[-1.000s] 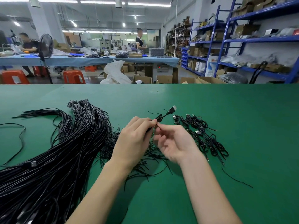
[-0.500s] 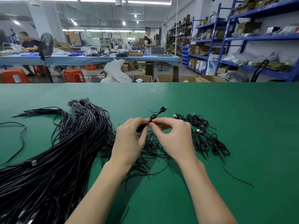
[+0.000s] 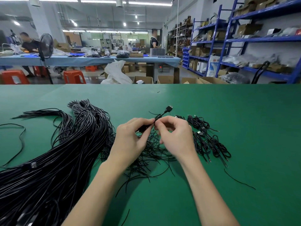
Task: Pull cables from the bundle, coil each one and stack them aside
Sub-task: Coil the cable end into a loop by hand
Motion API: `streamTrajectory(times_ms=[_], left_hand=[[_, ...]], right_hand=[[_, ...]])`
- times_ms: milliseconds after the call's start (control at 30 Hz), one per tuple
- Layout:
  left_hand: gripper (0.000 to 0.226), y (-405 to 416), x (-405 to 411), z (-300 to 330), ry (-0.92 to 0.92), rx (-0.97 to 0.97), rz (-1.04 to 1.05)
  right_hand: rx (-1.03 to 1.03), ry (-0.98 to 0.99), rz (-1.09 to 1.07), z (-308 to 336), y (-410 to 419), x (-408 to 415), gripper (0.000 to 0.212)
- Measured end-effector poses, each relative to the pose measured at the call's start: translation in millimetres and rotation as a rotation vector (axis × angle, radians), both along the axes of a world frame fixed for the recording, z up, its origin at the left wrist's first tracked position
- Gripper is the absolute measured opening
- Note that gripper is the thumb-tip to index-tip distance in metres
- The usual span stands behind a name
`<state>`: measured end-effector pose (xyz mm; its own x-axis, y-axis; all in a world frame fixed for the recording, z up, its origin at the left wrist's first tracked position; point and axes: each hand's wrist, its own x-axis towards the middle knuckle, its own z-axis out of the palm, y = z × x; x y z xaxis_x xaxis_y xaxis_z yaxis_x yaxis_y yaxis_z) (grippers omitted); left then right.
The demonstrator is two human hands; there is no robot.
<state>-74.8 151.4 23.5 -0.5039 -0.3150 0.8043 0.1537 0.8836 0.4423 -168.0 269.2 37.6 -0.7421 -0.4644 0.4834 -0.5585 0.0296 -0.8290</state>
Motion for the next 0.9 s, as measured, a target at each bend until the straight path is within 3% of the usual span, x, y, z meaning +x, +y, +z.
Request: streamTrajectory(times_ms=[100, 167, 233, 400, 467, 500, 567, 700, 767, 900], left_hand=[[0.018, -6, 3, 5, -0.052, 0.007, -0.072], [0.019, -6, 3, 5, -0.058, -0.006, -0.078], [0.020, -6, 4, 3, -0.063, -0.023, -0.084], [0.021, -5, 3, 0, -0.013, -0.065, -0.073], [0.019, -7, 2, 1, 0.012, -0.076, -0.062], [0.019, -8, 2, 1, 0.012, -0.079, -0.052], [0.020, -8, 3, -1, -0.008, -0.076, -0.011], [0.017, -6, 0, -6, -0.036, -0.066, 0.053], [0.017, -6, -1, -6, -0.037, -0.059, 0.066], [0.012, -7, 1, -5, -0.036, -0.037, 0.090]], right_hand=[[0.059, -0.113, 0.064, 6, 6, -4, 0.016], [0.033, -0.290, 0.117, 7, 5, -4, 0.017], [-0.050, -0.604, 0.206, 8, 3, -4, 0.017], [-0.428, -1.652, 0.630, 6, 4, -4, 0.005], [-0.583, -1.848, 0.750, 1, 0, 0, 0.007], [-0.596, -1.836, 0.760, 0, -2, 2, 0.008], [-0.453, -1.585, 0.653, -1, -5, 4, 0.003], [-0.025, -0.614, 0.164, -6, -3, 1, 0.003], [0.071, -0.261, 0.040, -6, 0, 1, 0.001], [0.069, 0.118, -0.033, -6, -3, 5, 0.006]])
